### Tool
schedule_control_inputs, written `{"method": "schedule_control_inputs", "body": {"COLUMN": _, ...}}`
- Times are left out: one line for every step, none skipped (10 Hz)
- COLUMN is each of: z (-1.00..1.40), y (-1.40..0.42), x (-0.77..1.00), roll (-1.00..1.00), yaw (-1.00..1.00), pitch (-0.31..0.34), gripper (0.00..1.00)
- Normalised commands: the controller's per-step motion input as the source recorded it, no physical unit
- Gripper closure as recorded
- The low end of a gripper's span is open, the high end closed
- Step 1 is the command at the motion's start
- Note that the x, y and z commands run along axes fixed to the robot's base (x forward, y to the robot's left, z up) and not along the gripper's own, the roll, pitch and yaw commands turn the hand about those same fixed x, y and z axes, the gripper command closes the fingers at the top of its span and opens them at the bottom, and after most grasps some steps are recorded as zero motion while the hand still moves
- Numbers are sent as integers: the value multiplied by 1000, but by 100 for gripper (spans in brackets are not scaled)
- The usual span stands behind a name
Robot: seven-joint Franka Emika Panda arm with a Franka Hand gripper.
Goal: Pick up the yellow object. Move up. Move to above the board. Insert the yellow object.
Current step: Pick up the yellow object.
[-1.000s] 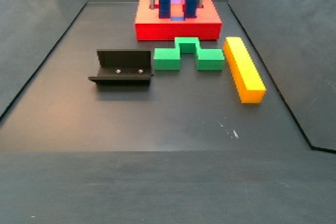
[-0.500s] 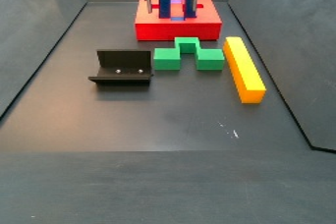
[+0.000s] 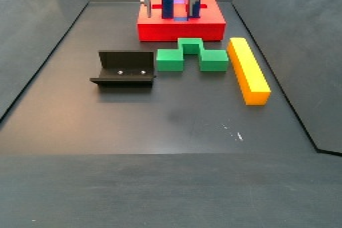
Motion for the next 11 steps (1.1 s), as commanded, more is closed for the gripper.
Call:
{"method": "schedule_control_inputs", "body": {"z": -191, "y": -163, "x": 0, "roll": 106, "yaw": 0, "pitch": 0, "gripper": 0}}
{"method": "schedule_control_inputs", "body": {"z": -249, "y": -106, "x": -54, "roll": 109, "yaw": 0, "pitch": -24, "gripper": 0}}
{"method": "schedule_control_inputs", "body": {"z": -134, "y": -69, "x": -83, "roll": 37, "yaw": 0, "pitch": -36, "gripper": 0}}
{"method": "schedule_control_inputs", "body": {"z": 0, "y": 29, "x": -406, "roll": -24, "yaw": -89, "pitch": -53, "gripper": 0}}
{"method": "schedule_control_inputs", "body": {"z": 169, "y": 374, "x": -649, "roll": -157, "yaw": -260, "pitch": -40, "gripper": 0}}
{"method": "schedule_control_inputs", "body": {"z": 209, "y": 360, "x": -700, "roll": -164, "yaw": -254, "pitch": -41, "gripper": 0}}
{"method": "schedule_control_inputs", "body": {"z": 209, "y": 400, "x": -706, "roll": -156, "yaw": -229, "pitch": -43, "gripper": 0}}
{"method": "schedule_control_inputs", "body": {"z": 174, "y": 483, "x": -660, "roll": -140, "yaw": -189, "pitch": -57, "gripper": 0}}
{"method": "schedule_control_inputs", "body": {"z": 126, "y": 537, "x": -646, "roll": -114, "yaw": -174, "pitch": -53, "gripper": 0}}
{"method": "schedule_control_inputs", "body": {"z": 109, "y": 671, "x": -594, "roll": -174, "yaw": -29, "pitch": -103, "gripper": 0}}
{"method": "schedule_control_inputs", "body": {"z": 26, "y": 643, "x": -434, "roll": -186, "yaw": 6, "pitch": -160, "gripper": 0}}
